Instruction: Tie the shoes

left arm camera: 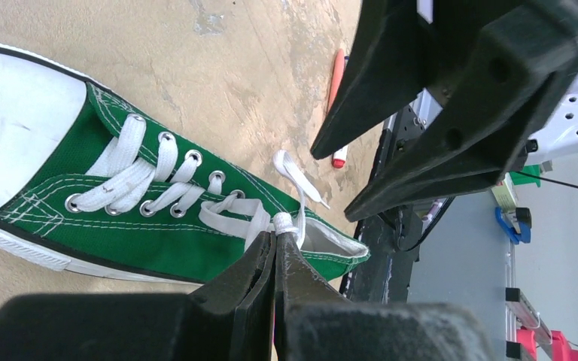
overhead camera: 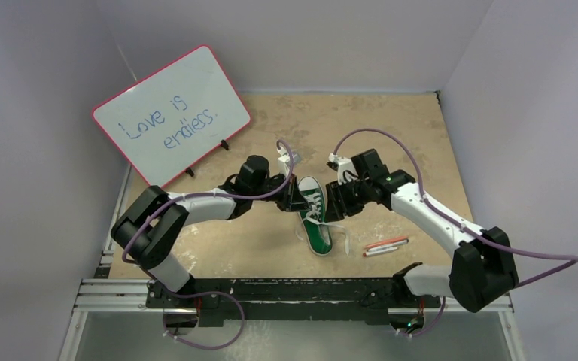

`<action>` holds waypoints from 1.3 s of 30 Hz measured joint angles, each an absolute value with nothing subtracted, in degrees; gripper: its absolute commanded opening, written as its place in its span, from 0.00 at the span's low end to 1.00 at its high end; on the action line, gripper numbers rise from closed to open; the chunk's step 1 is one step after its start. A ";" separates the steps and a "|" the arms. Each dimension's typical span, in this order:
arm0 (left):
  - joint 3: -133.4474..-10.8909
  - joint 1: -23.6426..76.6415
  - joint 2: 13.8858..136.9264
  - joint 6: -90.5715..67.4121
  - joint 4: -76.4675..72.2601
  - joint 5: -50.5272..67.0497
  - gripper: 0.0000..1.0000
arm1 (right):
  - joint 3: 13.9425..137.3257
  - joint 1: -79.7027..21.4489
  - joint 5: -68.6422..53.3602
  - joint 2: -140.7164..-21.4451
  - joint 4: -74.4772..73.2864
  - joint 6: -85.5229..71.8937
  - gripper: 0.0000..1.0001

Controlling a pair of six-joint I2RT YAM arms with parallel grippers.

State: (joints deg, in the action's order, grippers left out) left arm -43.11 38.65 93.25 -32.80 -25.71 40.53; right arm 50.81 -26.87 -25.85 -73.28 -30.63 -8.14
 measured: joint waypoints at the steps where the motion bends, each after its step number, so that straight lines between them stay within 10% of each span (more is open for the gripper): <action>1: -43.11 38.65 93.08 -32.42 -25.52 40.56 0.00 | 50.19 -26.87 -26.37 -73.60 -30.11 -7.88 0.49; 18: -43.11 38.61 92.99 -31.66 -24.36 40.93 0.00 | 46.39 -23.18 -34.13 -79.18 -26.20 -8.27 0.37; 29: -43.11 38.59 91.70 -31.70 -24.29 40.86 0.00 | 46.37 -22.74 -35.33 -80.36 -26.00 -8.01 0.00; 39: -42.28 38.61 90.72 -32.42 -24.88 40.64 0.00 | 47.42 -22.68 -35.79 -79.11 -27.66 -8.47 0.00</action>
State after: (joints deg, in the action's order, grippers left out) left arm -42.28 38.61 90.72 -32.42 -24.88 40.64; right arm 47.42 -22.68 -35.79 -79.11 -27.66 -8.47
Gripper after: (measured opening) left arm 0.005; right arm 0.004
